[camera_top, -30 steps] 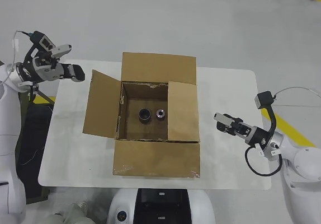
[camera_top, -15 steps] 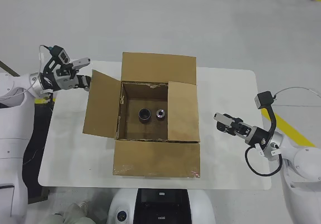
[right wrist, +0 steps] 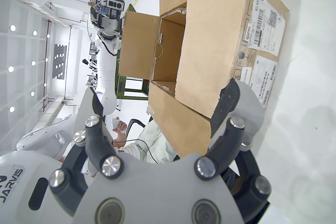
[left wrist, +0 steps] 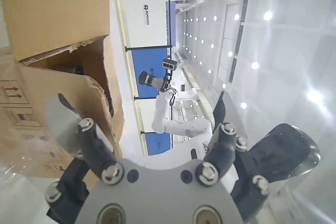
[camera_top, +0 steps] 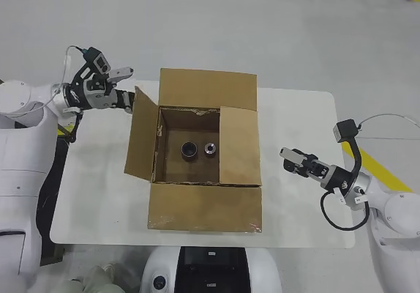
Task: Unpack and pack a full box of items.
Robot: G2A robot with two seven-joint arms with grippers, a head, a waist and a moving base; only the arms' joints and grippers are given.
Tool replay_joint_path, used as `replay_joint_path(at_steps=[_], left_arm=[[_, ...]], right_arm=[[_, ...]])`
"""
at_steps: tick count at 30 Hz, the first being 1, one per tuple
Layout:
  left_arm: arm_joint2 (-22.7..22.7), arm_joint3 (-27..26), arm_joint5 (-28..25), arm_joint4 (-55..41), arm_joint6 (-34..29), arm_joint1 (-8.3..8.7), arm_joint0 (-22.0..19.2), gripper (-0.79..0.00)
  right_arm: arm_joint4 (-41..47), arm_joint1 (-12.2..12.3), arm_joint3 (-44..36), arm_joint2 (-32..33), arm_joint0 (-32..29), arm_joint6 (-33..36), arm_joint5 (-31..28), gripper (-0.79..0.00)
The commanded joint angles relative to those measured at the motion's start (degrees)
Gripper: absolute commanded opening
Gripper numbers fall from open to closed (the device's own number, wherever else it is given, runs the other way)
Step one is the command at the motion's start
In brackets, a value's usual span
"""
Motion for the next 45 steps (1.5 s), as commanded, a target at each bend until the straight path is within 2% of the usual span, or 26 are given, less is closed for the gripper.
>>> replay_joint_path(at_steps=[1,11,25,34,45], left_arm=[[1.4,-0.3,0.2,-0.3,-0.1,-0.25,-0.8,0.0],[8.6,-2.4,1.1,0.0,-0.3,-1.63,-3.8,0.0],[18.9,-4.1,1.9,7.2,2.0,-3.54,-6.7,0.0],[20.0,-3.8,3.4,12.7,3.2,-3.25,-6.2,0.0],[17.8,-5.0,5.6,13.2,3.6,-2.44,-5.1,0.0]], right_arm=[[0.0,0.0,0.0,0.0,0.0,0.0,0.0,0.0],[0.0,0.0,0.0,0.0,0.0,0.0,0.0,0.0],[0.0,0.0,0.0,0.0,0.0,0.0,0.0,0.0],[0.0,0.0,0.0,0.0,0.0,0.0,0.0,0.0],[0.0,0.0,0.0,0.0,0.0,0.0,0.0,0.0]])
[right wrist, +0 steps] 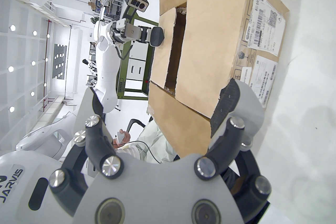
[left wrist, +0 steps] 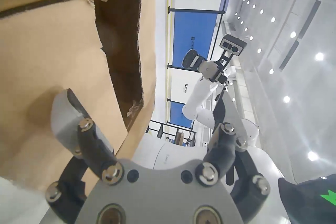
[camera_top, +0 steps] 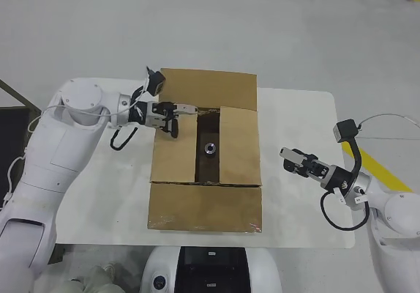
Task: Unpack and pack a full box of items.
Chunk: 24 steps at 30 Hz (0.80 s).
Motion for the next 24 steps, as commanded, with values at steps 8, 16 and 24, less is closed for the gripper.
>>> replay_joint_path(at_steps=[8,16,24], left_arm=[[-4.2,3.0,0.0,-3.6,1.8,0.53,-1.3,0.0],[-7.4,9.0,-0.7,-4.9,4.7,0.93,-4.0,0.0],[-6.6,14.2,-3.5,0.5,11.0,0.77,-6.8,0.0]], right_arm=[[0.0,0.0,0.0,0.0,0.0,0.0,0.0,0.0],[0.0,0.0,0.0,0.0,0.0,0.0,0.0,0.0],[0.0,0.0,0.0,0.0,0.0,0.0,0.0,0.0]])
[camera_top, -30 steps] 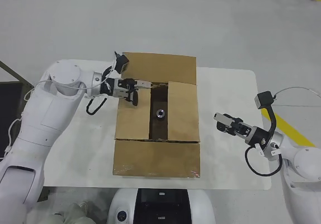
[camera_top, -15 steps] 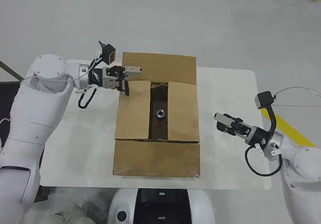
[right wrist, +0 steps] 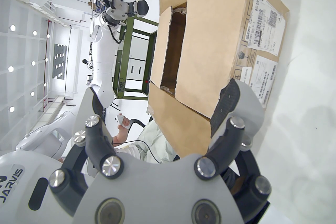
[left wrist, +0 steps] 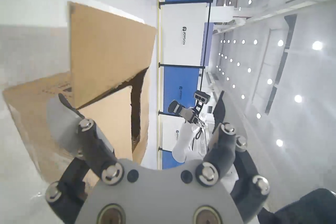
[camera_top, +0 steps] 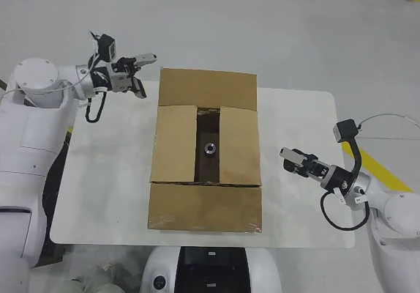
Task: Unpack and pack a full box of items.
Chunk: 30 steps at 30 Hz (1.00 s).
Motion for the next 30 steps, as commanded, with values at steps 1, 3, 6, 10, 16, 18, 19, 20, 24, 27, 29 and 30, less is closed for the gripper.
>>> replay_joint_path(at_steps=[1,3,6,10,16,18,19,20,24,27,29,30], left_arm=[[0.4,1.5,-1.0,0.6,2.6,-0.23,-0.6,0.0],[0.9,2.8,-2.0,0.9,5.0,-0.55,-1.1,0.0],[2.6,4.3,-4.2,4.1,9.7,-1.09,-1.9,0.0],[5.1,6.6,-6.1,5.0,14.2,-2.2,-2.6,0.0],[8.8,10.8,-7.8,3.5,18.7,-4.45,-4.6,0.0],[10.2,12.4,-8.0,2.8,19.6,-5.32,-5.4,0.0],[10.9,13.1,-8.0,2.3,20.0,-5.79,-5.9,0.0],[11.5,14.0,-7.9,1.8,20.1,-6.25,-6.3,0.0],[13.8,17.9,-7.1,-1.3,19.6,-8.19,-8.2,0.0],[15.5,21.1,-6.5,-2.9,19.0,-9.63,-9.6,0.0],[16.4,23.3,-6.5,-3.7,18.5,-10.49,-10.5,0.0],[16.7,24.4,-6.4,-4.5,18.1,-10.91,-10.9,0.0]], right_arm=[[0.0,0.0,0.0,0.0,0.0,0.0,0.0,0.0],[0.0,0.0,0.0,0.0,0.0,0.0,0.0,0.0],[0.0,0.0,0.0,0.0,0.0,0.0,0.0,0.0],[0.0,0.0,0.0,0.0,0.0,0.0,0.0,0.0],[0.0,0.0,0.0,0.0,0.0,0.0,0.0,0.0],[0.0,0.0,0.0,0.0,0.0,0.0,0.0,0.0],[0.0,0.0,0.0,0.0,0.0,0.0,0.0,0.0],[0.0,0.0,0.0,0.0,0.0,0.0,0.0,0.0],[0.0,0.0,0.0,0.0,0.0,0.0,0.0,0.0],[0.0,0.0,0.0,0.0,0.0,0.0,0.0,0.0],[0.0,0.0,0.0,0.0,0.0,0.0,0.0,0.0],[0.0,0.0,0.0,0.0,0.0,0.0,0.0,0.0]])
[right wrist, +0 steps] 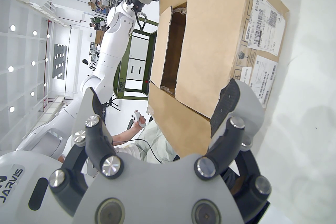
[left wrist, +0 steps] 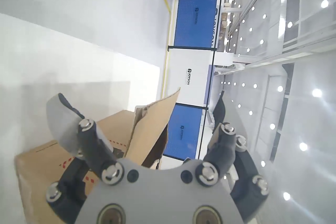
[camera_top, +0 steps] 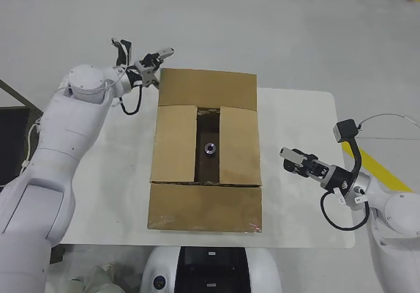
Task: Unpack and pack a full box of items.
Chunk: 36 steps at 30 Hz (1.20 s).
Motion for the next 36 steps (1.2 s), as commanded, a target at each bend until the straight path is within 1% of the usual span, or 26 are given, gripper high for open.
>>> replay_joint_path(at_steps=[1,4,7,11,13,18,23,29,31,36], left_arm=[[0.4,2.5,0.1,-2.0,-1.2,-0.89,-0.7,0.0],[0.1,5.8,-0.1,-6.2,-4.7,-1.89,-1.8,0.0],[-0.6,8.1,-2.3,-8.4,-9.1,-2.31,-3.0,0.0],[-1.8,9.9,-5.2,-11.0,-18.0,-2.32,-4.1,0.0],[-1.8,10.1,-7.0,-10.2,-21.3,-2.25,-4.6,0.0],[-3.1,10.7,-8.6,-12.6,-28.6,-2.15,-5.0,0.0],[-4.2,10.2,-9.1,-14.9,-34.9,-2.07,-5.0,0.0],[-5.4,9.6,-9.1,-16.4,-40.9,-1.73,-4.7,0.0],[-5.4,8.8,-9.3,-15.9,-41.6,-1.53,-4.5,0.0],[-4.8,4.7,-8.4,-15.4,-41.6,-0.57,-2.8,0.0]], right_arm=[[0.0,0.0,0.0,0.0,0.0,0.0,0.0,0.0],[0.0,0.0,0.0,0.0,0.0,0.0,0.0,0.0],[0.0,0.0,0.0,0.0,0.0,0.0,0.0,0.0],[0.0,0.0,0.0,0.0,0.0,0.0,0.0,0.0],[0.0,0.0,0.0,0.0,0.0,0.0,0.0,0.0],[0.0,0.0,0.0,0.0,0.0,0.0,0.0,0.0],[0.0,0.0,0.0,0.0,0.0,0.0,0.0,0.0],[0.0,0.0,0.0,0.0,0.0,0.0,0.0,0.0],[0.0,0.0,0.0,0.0,0.0,0.0,0.0,0.0],[0.0,0.0,0.0,0.0,0.0,0.0,0.0,0.0]])
